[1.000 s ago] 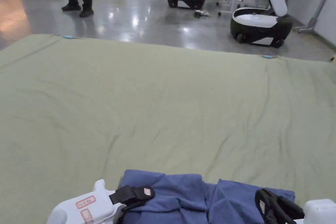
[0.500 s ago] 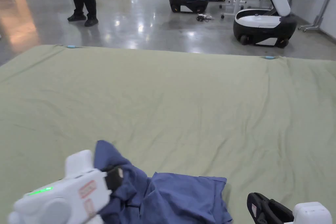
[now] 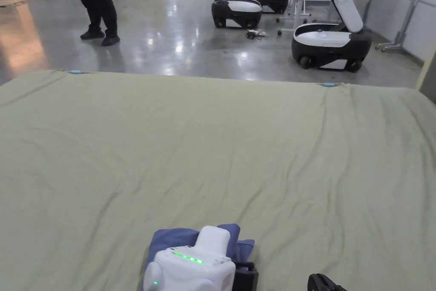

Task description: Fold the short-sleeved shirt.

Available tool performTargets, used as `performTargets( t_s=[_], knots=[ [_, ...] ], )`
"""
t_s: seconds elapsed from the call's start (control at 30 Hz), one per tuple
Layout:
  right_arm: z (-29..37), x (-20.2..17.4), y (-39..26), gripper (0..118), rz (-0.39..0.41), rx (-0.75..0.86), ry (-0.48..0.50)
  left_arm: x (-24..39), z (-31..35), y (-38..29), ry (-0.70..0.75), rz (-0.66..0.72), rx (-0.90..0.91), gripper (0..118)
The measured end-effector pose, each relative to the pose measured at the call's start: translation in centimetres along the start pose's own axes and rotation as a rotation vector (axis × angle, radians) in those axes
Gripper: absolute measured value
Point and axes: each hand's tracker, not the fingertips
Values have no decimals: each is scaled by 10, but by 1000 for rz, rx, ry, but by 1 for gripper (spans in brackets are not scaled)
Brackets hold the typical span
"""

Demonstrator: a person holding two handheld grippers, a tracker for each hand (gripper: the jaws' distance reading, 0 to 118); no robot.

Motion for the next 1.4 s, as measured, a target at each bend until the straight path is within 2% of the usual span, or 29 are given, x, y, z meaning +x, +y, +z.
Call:
performTargets(
  t_s=[0.13, 0.2, 0.23, 0.27, 0.3, 0.33, 0.4, 0.53, 0.6, 0.7, 0.77, 0.87, 0.97, 1.0, 1.03, 1.07, 1.1, 1.13, 1.2, 1.23, 1.3, 1.4],
  knots=[
    [-5, 2, 2, 11, 13, -15, 27, -19, 69, 8, -97, 60, 211, 109],
    [-7, 3, 2, 11, 4, -20, 40, -37, 91, 10, -130, 186, 299, 108],
    [-9, 3, 3, 11, -3, -24, 43, -52, 94, 10, -133, 275, 324, 103],
    [-10, 3, 2, 11, -11, -27, 47, -66, 95, 11, -155, 362, 316, 83],
    [-11, 3, 2, 11, -20, -29, 51, -82, 92, 14, -202, 451, 299, 36],
    [-13, 3, 1, 11, -29, -34, 56, -93, 88, 13, -262, 530, 267, 10],
    [-17, 3, -1, 11, -44, -45, 66, -92, 74, 5, -316, 558, 240, 10],
    [-24, 6, 0, 11, -68, -75, 65, -40, 36, -8, -402, 427, 58, 10],
    [-28, 10, 1, 11, -89, -102, 70, -13, 10, -17, -452, 441, -33, 10],
    [-36, 13, 3, 11, -98, -139, 72, -7, -18, -28, -405, 474, -58, 10],
    [-41, 11, 6, 11, -104, -145, 85, -8, -2, -24, -442, 470, -35, 10],
    [-71, 5, 8, 11, -124, -191, 164, -21, 41, -22, -442, 329, 48, 10],
    [-119, -2, -2, 11, -209, -267, 292, -51, 92, -21, -392, 301, 139, 10],
    [-135, -3, -9, 11, -235, -283, 341, -64, 106, -22, -370, 305, 157, 11],
    [-146, -4, -12, 11, -292, -284, 416, -80, 117, -26, -355, 306, 177, 21],
    [-157, -1, -20, 11, -343, -290, 470, -94, 127, -30, -345, 312, 192, 51],
    [-169, 0, -28, 11, -381, -315, 494, -119, 128, -35, -323, 323, 207, 106],
    [-177, 0, -33, 11, -376, -346, 457, -133, 128, -39, -314, 337, 206, 118],
    [-187, 0, -42, 10, -306, -390, 277, -163, 129, -45, -336, 440, 271, 118],
    [-188, 1, -44, 10, -335, -379, 249, -178, 123, -44, -356, 503, 241, 118],
    [-192, 5, -49, 10, -441, -338, 306, -195, 104, -45, -434, 619, 220, 118],
    [-194, -2, -45, 10, -395, -348, 284, -207, 53, -57, -634, 746, 150, 118]
  ],
)
